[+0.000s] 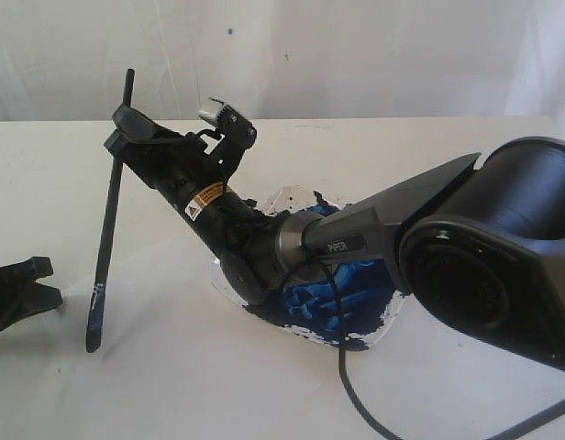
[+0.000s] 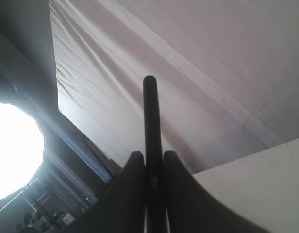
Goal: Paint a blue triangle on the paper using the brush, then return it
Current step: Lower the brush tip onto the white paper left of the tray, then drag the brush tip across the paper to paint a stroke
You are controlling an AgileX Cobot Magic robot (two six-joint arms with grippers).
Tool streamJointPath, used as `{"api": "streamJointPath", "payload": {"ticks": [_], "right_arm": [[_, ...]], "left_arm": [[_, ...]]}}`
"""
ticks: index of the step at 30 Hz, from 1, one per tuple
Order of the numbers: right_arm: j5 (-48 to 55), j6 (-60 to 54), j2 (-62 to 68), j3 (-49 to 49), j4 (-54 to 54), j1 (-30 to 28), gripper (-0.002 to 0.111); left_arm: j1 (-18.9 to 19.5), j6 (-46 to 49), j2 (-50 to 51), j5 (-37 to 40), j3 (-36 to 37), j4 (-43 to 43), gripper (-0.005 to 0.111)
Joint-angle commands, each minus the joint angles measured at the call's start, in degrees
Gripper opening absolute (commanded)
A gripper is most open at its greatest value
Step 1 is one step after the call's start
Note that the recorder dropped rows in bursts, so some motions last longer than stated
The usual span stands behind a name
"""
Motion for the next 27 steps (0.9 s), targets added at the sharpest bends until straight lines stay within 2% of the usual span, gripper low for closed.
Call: {"api": "streamJointPath", "payload": {"ticks": [1, 27], "right_arm": [[2.7, 0.2, -0.2, 0.1, 0.0, -0.3, 0.000], [5.7, 0.2, -0.2, 0.1, -4.9, -4.3, 0.000]], "left_arm": [[0.0, 0.4, 0.5, 7.4, 0.1, 0.0, 0.000], [0.0, 0.4, 0.5, 7.4, 0.1, 0.1, 0.000]]}}
